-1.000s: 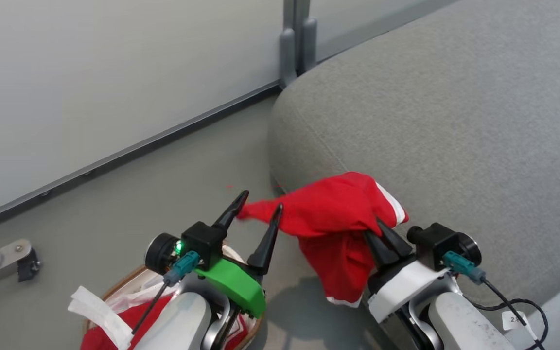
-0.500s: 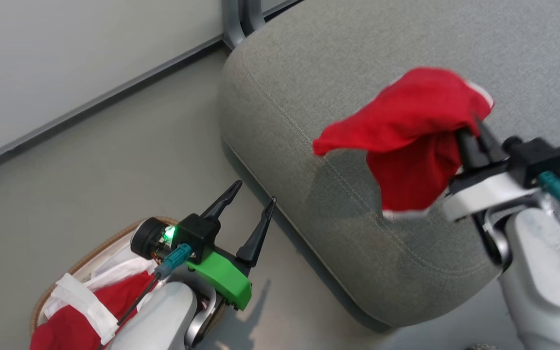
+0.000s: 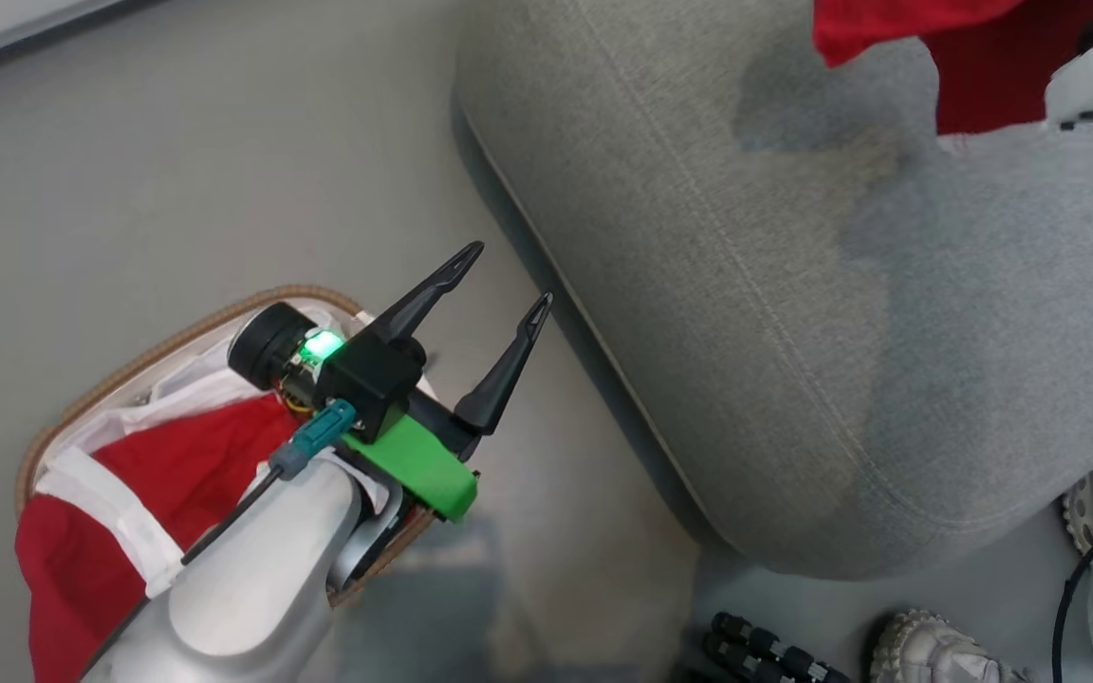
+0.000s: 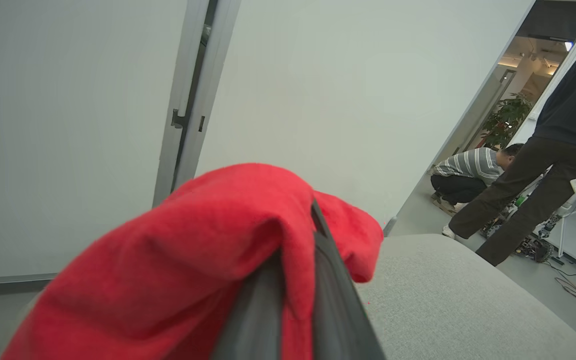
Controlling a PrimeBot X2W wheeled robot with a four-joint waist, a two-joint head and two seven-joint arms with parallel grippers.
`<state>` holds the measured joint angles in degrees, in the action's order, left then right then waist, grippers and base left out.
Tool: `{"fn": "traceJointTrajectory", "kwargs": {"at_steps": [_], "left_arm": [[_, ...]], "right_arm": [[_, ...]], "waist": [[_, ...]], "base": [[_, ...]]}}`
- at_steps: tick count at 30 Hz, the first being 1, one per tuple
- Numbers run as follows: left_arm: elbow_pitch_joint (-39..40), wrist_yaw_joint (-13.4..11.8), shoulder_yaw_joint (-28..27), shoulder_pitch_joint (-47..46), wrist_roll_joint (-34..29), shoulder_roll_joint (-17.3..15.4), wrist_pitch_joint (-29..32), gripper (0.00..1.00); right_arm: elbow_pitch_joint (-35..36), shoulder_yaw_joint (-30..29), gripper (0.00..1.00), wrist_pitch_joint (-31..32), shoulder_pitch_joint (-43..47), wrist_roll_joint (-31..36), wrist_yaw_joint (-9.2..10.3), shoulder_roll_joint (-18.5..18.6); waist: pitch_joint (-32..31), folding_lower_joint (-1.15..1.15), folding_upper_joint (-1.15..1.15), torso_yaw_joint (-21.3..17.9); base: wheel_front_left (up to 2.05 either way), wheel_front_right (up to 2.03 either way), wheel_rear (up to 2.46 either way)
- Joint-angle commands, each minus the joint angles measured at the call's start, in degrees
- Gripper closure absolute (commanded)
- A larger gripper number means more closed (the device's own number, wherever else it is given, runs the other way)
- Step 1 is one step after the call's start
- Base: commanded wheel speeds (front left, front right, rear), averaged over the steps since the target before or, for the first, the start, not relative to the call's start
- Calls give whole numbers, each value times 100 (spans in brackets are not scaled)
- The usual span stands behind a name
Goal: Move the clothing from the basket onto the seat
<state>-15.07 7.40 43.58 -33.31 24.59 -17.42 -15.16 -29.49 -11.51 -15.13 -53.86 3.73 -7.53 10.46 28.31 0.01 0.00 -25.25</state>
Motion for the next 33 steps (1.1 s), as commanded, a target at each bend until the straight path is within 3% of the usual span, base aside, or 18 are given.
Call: {"fn": "traceJointTrajectory", "kwargs": {"at_steps": [1, 9, 14, 15, 17, 25, 33], "left_arm": [[53, 13, 21, -180, 32, -65, 1, 0], [139, 13, 90, -514, 108, -50, 1, 0], [141, 14, -24, -489, 175, -24, 1, 0], [129, 14, -34, -462, 182, -23, 1, 0], [93, 14, -75, -386, 170, -18, 2, 0], [-153, 14, -459, 31, 160, 250, 1, 0], [-492, -22, -1273, 695, -85, 573, 2, 0]], "right_arm": [[-178, -122, 100, -3, -216, 161, 8, 65], [-1025, -1183, 100, -3, -794, 779, 8, 133], [-1202, -1680, 100, -2, -359, 971, 8, 53], [-1202, -1718, 79, -3, -283, 1008, 8, 43], [-1125, -1756, 0, -3, -33, 1031, 8, -26], [-734, -1602, 0, -4, 1285, 655, 8, -179], [81, -389, 0, -3, 2151, -94, 8, -79]], "waist": [[763, -1, 0, 663], [1187, -1, 0, 1134], [1185, -1, 0, 1212], [1162, -1, 0, 1212], [1071, -1, 0, 1195], [322, -1, 0, 1176], [-510, -1, 0, 1375]], "base": [[0, 0, 0], [0, 0, 0], [0, 0, 0], [0, 0, 0], [0, 0, 0], [0, 0, 0], [0, 0, 0]]}}
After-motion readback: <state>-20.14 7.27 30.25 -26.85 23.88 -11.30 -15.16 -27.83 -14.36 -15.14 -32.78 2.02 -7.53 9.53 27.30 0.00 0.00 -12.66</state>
